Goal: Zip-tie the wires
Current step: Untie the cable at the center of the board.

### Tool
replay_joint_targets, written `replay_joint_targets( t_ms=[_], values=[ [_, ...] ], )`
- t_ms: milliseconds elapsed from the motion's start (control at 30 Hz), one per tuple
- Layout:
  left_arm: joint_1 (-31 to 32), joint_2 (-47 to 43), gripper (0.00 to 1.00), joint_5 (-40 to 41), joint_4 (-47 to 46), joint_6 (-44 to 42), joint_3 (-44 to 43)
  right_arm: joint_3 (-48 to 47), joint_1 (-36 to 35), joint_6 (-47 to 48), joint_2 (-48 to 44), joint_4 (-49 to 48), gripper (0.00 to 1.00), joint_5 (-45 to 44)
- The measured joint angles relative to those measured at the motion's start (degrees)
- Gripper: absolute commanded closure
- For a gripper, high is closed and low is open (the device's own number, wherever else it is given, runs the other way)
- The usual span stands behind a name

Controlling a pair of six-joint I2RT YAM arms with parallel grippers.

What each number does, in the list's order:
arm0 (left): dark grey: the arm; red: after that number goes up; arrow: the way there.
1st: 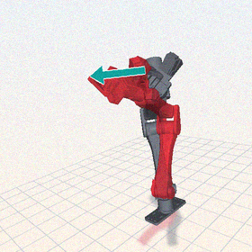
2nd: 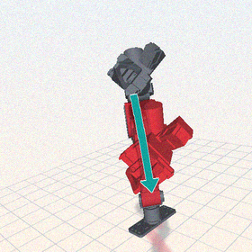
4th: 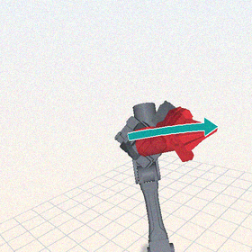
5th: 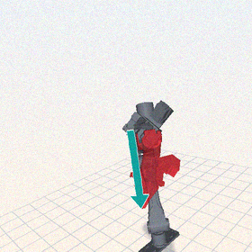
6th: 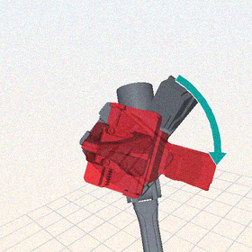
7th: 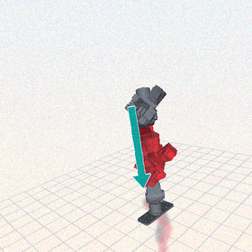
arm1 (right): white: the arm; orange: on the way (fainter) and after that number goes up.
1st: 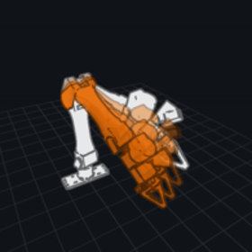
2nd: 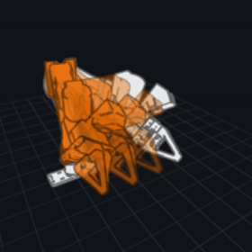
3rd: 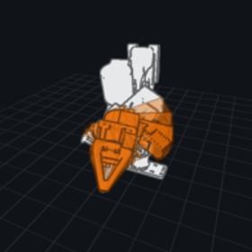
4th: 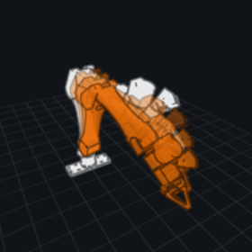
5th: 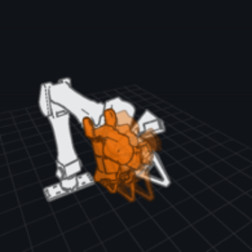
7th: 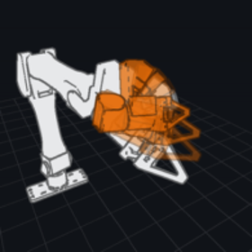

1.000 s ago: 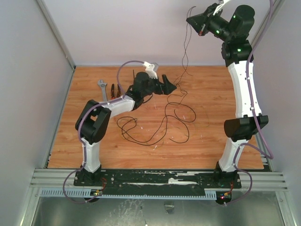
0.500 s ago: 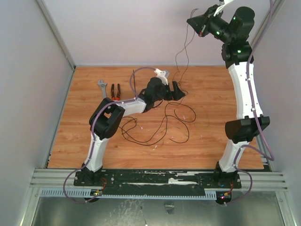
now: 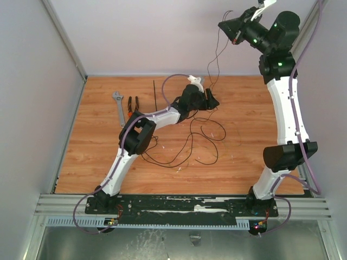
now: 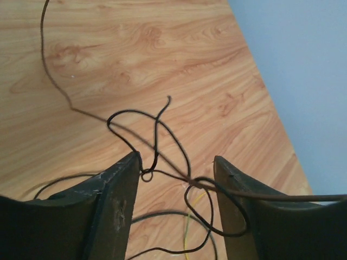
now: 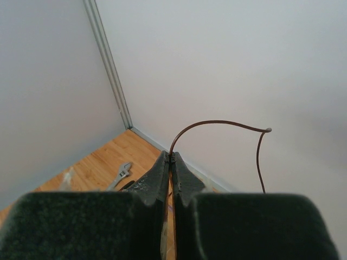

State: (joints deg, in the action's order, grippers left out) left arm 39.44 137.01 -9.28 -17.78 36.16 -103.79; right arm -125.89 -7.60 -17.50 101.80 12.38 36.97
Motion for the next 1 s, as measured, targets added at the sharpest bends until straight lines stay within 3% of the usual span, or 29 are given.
replay_joint_targets(
  t_ms=[233,433,633,767,1000],
  values=[
    [-0.04,2.08,0.86,1.49,2.45,-0.11,-1.29,0.13,0.0,0.07,-3.21,0.15,1.0,-3.58],
    [-1.97,0.13,1.0,1.75,3.45,-0.68,2.19,0.13,1.84,1.49,-7.43,2.27,1.0,-9.38],
    [-8.74,-10.14,1.0,1.55,4.07,-1.16,14.19,2.8,7.82,2.54,-12.15,4.07,1.0,-17.53],
    [-14.19,-16.26,1.0,0.33,2.82,-0.09,16.37,5.66,9.4,2.86,-14.49,4.35,1.0,-20.31],
    [-17.11,-19.87,0.97,0.13,2.58,-0.57,14.88,12.74,9.55,2.56,-17.49,2.78,1.0,-12.17]
  ],
)
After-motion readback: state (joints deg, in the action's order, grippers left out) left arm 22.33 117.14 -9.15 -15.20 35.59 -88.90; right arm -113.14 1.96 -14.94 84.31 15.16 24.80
